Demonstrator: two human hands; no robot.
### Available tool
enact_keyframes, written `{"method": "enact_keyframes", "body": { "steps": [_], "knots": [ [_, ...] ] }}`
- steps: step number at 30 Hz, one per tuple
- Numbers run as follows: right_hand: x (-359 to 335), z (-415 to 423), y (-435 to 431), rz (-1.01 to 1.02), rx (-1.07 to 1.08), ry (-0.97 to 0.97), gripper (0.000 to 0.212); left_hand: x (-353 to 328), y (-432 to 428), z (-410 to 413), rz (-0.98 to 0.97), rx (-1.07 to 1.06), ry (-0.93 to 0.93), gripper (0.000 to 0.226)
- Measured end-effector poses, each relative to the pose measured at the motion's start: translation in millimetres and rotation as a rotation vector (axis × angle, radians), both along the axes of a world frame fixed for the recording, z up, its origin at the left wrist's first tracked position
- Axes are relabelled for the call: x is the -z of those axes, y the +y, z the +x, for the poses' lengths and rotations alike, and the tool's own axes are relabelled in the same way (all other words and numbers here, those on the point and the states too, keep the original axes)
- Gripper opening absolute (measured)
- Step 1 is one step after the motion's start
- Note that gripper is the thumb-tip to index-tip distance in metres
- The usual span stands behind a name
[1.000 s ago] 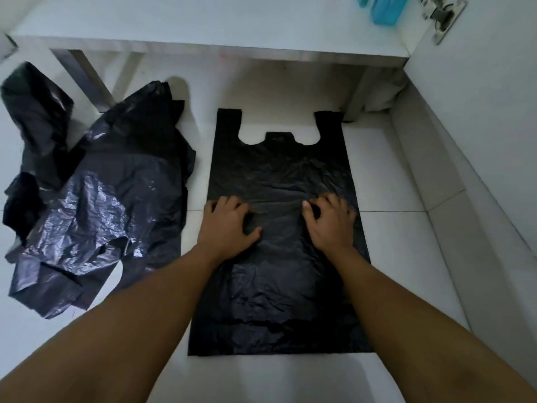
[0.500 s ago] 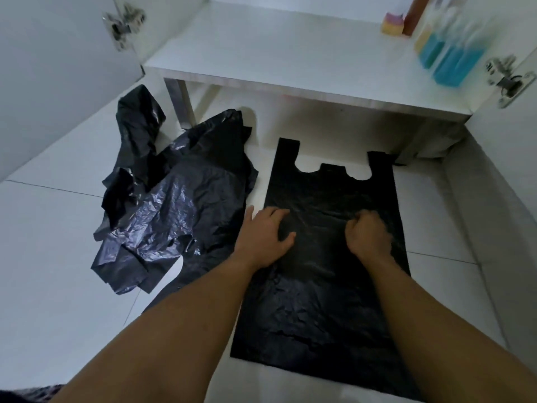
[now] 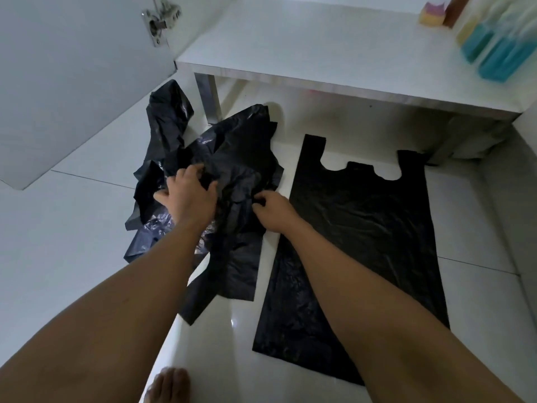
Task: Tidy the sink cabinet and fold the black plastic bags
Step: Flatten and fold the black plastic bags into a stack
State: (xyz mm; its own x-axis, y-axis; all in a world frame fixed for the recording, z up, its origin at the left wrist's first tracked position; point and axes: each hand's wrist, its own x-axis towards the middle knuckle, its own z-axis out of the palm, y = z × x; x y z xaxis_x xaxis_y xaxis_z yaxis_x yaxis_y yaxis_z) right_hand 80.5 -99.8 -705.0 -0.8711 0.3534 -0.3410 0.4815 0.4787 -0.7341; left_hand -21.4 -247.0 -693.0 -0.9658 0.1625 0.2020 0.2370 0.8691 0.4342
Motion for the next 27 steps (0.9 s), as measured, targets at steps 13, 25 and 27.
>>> {"method": "enact_keyframes", "body": {
  "steps": [13, 25, 27],
  "knots": [
    [-22.6, -6.2, 11.8, 0.275, 0.090, 0.353, 0.034, -55.2, 9.9, -24.4, 0.251, 0.132, -0.032, 0.032],
    [-148.3, -12.7, 52.0, 0.181, 0.343, 1.002, 0.021, -166.9, 56.8, 2.8, 0.811, 0.620, -0.737, 0.048],
    [-172.7, -5.7, 66.7, 0.190, 0.421, 0.989, 0.022, -168.7, 65.2, 6.5, 0.834, 0.688, -0.744, 0.061]
  ]
}}
